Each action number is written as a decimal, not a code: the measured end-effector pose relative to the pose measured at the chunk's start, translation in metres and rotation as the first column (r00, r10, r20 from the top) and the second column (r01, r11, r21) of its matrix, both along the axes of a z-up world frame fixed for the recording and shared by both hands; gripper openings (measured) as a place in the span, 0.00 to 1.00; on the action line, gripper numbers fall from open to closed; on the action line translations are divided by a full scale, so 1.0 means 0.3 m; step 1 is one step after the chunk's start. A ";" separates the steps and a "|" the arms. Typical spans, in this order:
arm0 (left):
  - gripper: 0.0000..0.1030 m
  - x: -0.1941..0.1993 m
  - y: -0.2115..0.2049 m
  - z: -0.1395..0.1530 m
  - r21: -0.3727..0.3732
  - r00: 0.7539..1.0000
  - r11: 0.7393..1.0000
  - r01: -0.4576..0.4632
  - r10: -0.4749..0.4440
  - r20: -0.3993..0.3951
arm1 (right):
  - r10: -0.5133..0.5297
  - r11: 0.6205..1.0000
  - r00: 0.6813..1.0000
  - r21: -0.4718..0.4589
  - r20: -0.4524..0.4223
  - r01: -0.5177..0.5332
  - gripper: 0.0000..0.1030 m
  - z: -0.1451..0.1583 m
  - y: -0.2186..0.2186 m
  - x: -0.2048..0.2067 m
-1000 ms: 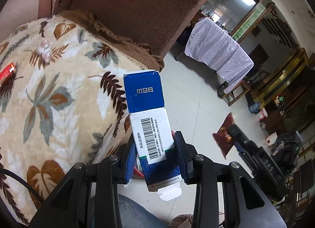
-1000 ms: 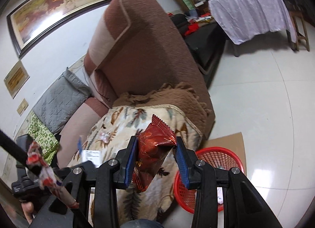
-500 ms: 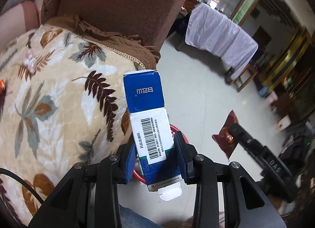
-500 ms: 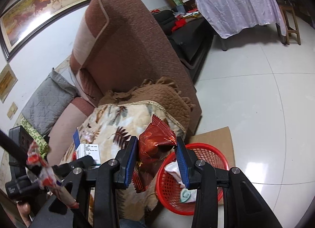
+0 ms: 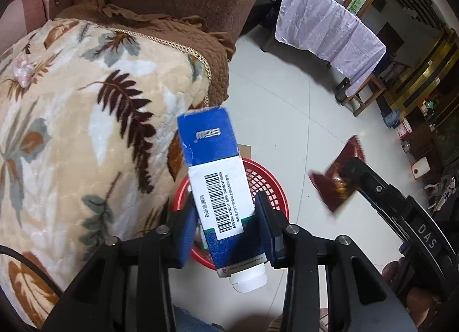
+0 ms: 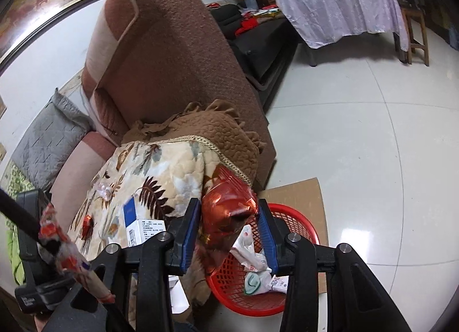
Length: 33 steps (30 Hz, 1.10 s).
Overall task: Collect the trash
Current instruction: 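Open both tools over the red basket to drop the box and wrapper, then move both tools back over the red wrapper and clear plastic bag on the blanket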
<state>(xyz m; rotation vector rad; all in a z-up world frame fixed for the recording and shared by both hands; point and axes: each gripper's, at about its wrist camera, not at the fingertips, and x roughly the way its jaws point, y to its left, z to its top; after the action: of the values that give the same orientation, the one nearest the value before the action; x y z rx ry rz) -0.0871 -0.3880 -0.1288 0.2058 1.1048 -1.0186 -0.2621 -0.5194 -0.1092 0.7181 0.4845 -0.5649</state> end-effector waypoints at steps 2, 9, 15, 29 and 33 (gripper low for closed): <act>0.40 0.001 -0.009 -0.009 -0.003 1.000 1.000 0.004 -0.004 -0.020 | -0.002 1.000 1.000 0.016 0.006 0.002 0.54 0.001 -0.008 -0.006; 0.54 0.011 0.038 0.054 -0.037 1.000 0.999 -0.012 0.012 -0.019 | -0.006 1.000 1.000 0.001 0.024 0.006 0.56 0.054 0.008 -0.023; 0.55 0.076 0.201 0.202 -0.099 0.996 0.992 -0.082 0.084 0.017 | 0.019 0.998 0.999 -0.058 0.046 -0.017 0.64 0.145 0.083 -0.009; 0.58 0.358 0.699 0.474 -0.254 0.918 0.903 -0.346 0.382 0.109 | 0.223 0.954 0.974 -0.214 0.040 -0.210 0.73 0.342 0.367 0.184; 0.58 0.471 0.846 0.509 -0.270 0.877 0.863 -0.428 0.468 0.106 | 0.331 0.927 0.942 -0.205 0.056 -0.313 0.73 0.339 0.429 0.267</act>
<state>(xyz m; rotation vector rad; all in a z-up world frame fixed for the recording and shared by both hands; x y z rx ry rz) 0.0542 -0.1342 0.0241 -0.1581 0.8125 -0.6865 -0.1819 -0.3908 -0.0075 0.4620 0.4450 -0.2636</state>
